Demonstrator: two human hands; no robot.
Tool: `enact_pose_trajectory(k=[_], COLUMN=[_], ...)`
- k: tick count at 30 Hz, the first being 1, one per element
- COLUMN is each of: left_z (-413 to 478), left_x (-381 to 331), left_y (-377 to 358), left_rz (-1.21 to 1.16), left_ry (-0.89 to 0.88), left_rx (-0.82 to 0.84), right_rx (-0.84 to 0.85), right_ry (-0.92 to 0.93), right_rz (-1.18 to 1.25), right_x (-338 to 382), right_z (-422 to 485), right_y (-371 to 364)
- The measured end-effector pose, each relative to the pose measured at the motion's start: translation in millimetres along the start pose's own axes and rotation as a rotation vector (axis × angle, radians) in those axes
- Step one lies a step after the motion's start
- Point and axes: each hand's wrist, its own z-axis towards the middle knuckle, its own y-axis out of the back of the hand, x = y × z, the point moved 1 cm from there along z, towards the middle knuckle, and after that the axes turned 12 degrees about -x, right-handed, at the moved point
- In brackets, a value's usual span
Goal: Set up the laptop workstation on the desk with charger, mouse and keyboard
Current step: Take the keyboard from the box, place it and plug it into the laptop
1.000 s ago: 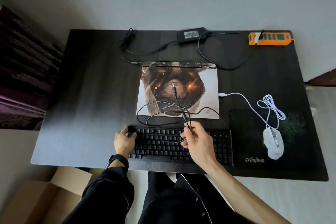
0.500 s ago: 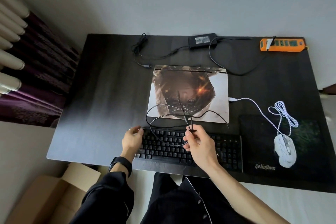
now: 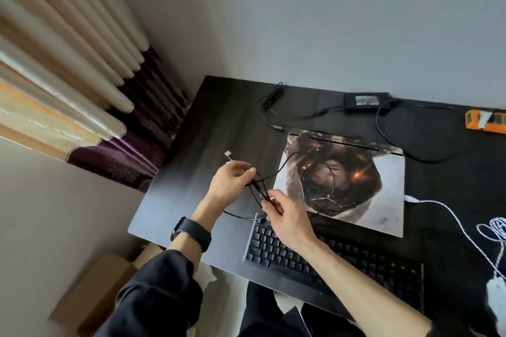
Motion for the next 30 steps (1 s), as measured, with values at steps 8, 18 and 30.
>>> enact_pose_trajectory(k=[8, 18, 30], left_z=[94, 196, 175], left_x=[-6, -4, 65], left_y=[114, 168, 56], left_rz=[-0.056, -0.02, 0.374], left_ry=[-0.114, -0.392, -0.679], left_rx=[-0.632, -0.515, 0.207], right_rx=[-0.157, 0.026, -0.216], right_ry=[0.358, 0.044, -0.314], right_rz=[-0.559, -0.655, 0.053], right_x=[24, -21, 42], right_z=[71, 67, 110], right_y=[-100, -116, -97])
